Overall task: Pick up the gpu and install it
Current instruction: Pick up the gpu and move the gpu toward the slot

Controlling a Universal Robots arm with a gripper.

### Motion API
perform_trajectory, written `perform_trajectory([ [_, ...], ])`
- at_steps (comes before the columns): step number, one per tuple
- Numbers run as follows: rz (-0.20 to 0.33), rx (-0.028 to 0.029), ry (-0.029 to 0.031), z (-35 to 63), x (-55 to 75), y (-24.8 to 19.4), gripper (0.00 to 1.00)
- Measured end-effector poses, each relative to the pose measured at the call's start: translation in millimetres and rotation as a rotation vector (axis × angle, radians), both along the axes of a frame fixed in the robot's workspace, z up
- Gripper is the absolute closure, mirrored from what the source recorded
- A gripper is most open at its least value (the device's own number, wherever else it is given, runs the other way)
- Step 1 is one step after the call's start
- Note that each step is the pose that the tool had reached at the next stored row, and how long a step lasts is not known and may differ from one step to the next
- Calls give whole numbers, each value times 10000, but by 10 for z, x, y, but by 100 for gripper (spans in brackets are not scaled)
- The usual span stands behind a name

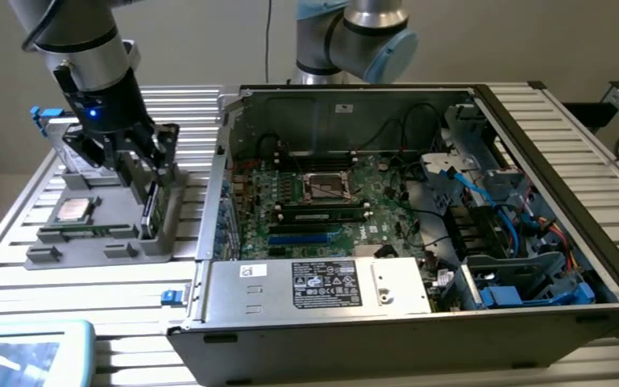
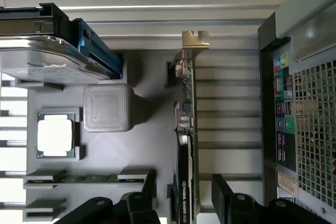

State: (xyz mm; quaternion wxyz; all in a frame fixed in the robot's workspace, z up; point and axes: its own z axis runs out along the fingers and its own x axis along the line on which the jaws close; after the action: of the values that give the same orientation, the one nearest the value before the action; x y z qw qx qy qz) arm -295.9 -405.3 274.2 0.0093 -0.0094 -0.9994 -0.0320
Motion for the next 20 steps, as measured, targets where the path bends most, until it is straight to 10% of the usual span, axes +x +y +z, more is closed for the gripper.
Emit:
perform_trajectory([
  [14,-2,13,5,-254,0,4,46],
  [20,-1,102,8,-340,0,24,46],
])
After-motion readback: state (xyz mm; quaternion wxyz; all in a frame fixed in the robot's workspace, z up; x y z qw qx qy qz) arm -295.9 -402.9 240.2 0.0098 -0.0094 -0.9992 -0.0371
